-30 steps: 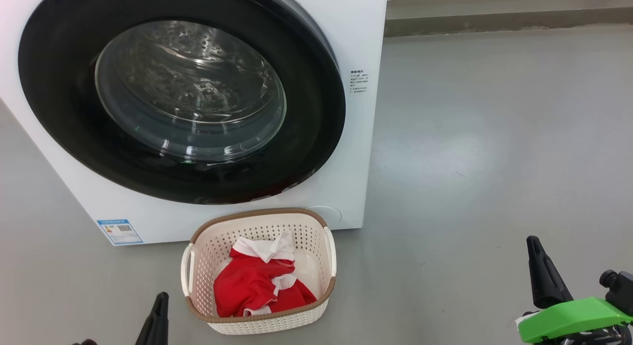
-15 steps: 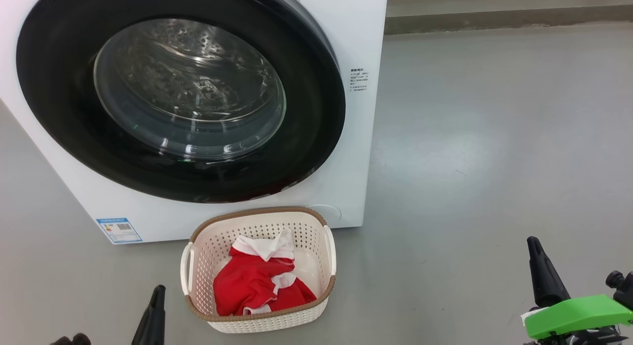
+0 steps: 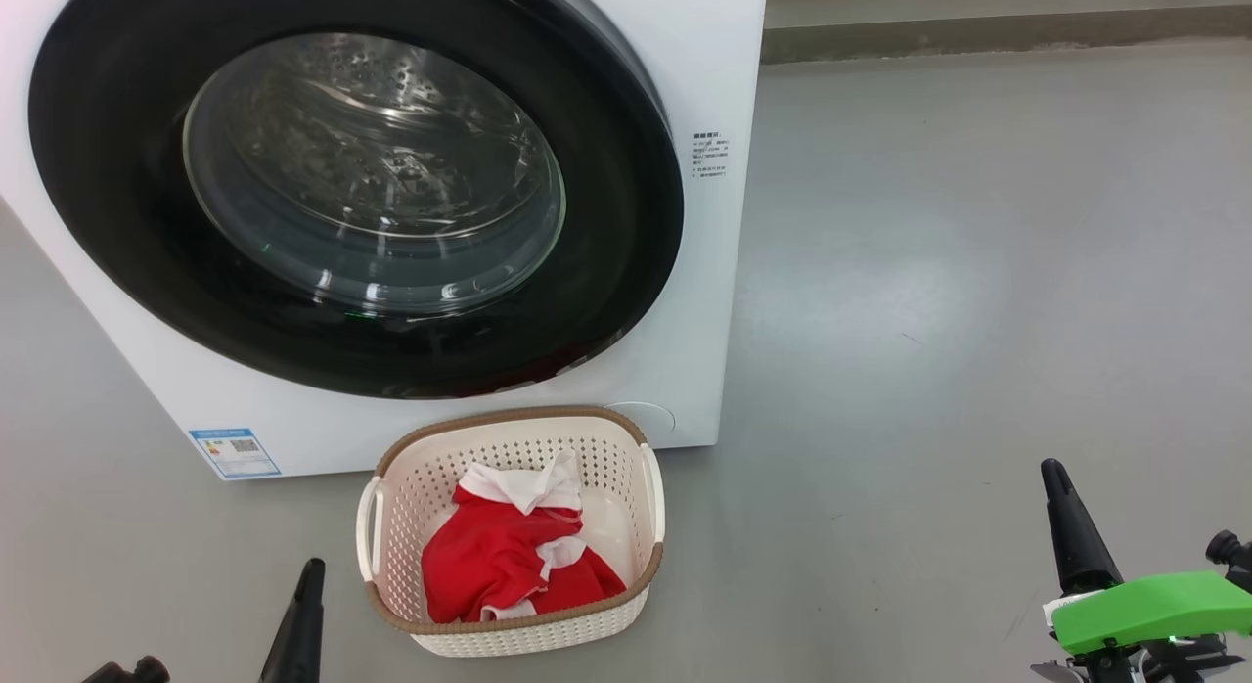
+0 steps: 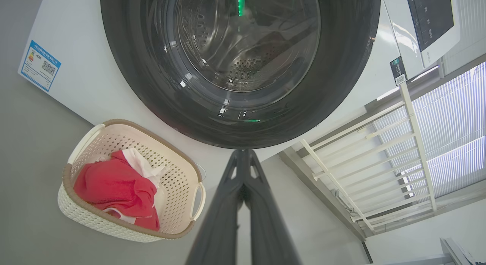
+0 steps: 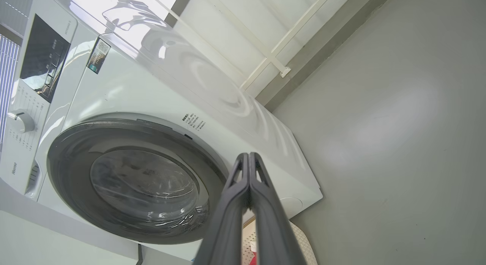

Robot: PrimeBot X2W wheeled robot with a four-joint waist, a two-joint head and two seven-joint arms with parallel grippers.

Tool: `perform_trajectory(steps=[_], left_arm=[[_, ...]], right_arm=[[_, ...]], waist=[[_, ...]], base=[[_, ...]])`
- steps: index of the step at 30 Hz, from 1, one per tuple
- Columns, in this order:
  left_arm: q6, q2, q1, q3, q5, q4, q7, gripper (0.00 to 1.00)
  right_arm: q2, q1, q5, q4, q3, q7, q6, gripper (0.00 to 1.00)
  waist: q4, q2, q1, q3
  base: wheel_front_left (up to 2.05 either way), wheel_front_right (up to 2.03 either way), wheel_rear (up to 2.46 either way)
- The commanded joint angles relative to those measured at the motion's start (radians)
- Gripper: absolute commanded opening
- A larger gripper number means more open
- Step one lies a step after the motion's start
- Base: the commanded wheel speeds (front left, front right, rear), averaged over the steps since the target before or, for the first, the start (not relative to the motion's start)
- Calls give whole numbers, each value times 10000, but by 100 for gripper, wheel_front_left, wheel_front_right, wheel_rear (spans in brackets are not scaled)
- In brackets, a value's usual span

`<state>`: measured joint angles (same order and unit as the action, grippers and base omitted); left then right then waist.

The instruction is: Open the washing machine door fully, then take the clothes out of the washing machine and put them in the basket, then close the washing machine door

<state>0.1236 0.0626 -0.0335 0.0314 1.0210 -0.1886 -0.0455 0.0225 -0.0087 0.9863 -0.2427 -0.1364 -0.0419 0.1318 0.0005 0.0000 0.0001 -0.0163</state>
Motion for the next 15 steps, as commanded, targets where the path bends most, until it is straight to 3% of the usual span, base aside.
perform_trajectory(steps=[1, 15], left_arm=[[43, 60, 469, 271, 326, 159, 72, 0], [51, 30, 734, 399, 1916, -46, 477, 0]], right_arm=[[173, -482, 363, 220, 136, 92, 4, 0], [202, -626, 2017, 152, 161, 504, 0, 0]], waist=[[0, 0, -1, 6], [-1, 0, -1, 59]], base=[[0, 0, 0], [0, 0, 0]])
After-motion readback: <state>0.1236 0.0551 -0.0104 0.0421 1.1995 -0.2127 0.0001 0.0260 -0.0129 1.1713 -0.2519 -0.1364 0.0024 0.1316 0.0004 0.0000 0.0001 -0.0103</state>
